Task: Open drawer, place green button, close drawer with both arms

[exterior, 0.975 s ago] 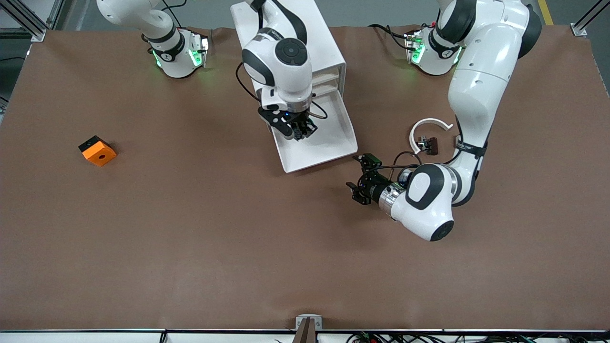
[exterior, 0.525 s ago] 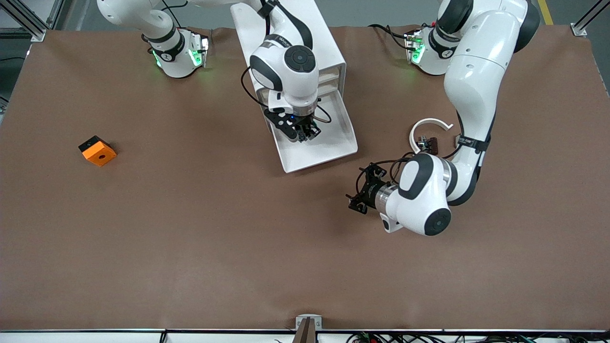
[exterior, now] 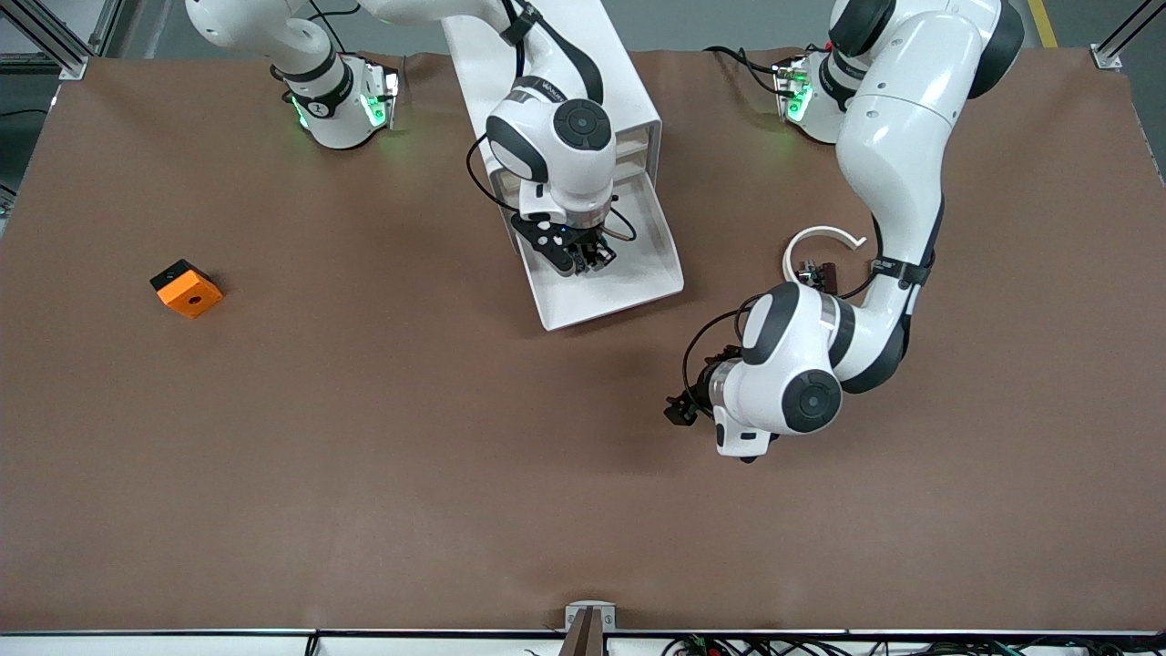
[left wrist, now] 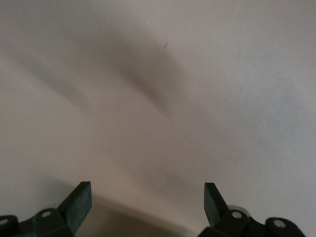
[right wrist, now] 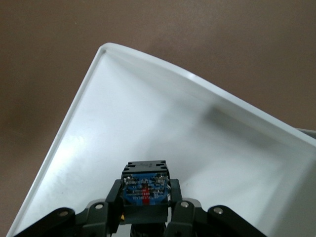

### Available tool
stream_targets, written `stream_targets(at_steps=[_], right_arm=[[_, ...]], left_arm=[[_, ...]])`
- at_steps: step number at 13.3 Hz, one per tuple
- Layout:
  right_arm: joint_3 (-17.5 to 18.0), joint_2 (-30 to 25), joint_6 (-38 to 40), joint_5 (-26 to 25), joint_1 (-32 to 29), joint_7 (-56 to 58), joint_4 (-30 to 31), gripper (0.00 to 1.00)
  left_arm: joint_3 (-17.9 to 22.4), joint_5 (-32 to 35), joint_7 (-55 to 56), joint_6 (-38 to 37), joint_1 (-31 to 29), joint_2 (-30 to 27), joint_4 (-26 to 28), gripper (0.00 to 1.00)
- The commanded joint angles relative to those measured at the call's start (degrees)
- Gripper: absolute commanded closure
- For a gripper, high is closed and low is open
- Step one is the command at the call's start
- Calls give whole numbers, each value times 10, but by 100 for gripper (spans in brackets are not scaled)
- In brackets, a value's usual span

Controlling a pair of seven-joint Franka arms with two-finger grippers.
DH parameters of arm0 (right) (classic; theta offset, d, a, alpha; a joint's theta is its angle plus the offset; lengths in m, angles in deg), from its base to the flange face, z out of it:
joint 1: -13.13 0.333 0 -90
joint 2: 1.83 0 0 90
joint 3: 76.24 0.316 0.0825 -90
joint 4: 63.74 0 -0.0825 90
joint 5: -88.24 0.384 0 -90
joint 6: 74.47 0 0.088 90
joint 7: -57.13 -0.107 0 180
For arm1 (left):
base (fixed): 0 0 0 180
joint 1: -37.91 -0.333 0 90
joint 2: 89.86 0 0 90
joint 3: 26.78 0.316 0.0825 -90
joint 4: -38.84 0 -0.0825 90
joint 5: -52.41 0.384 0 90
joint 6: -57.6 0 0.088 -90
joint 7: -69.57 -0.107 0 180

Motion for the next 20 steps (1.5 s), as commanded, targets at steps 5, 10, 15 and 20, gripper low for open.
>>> stream_targets(at_steps=[5,10,15,20], right_arm=[[-5,44,5,-13,14,-27,-60,100],[-6,44,8,-14,14,-27,-61,0],[-9,9,138,-14,-41,93,-138,0],[-7,-50,210,-6,-105,249,-146,0]], left_arm=[[3,103,-7,38,23,-19,15,0],[1,131,-6,55,45,-19,20,0],[-8,133,-10,56,59,-22,31,0],[-53,160,-10,57,59,-37,64,0]])
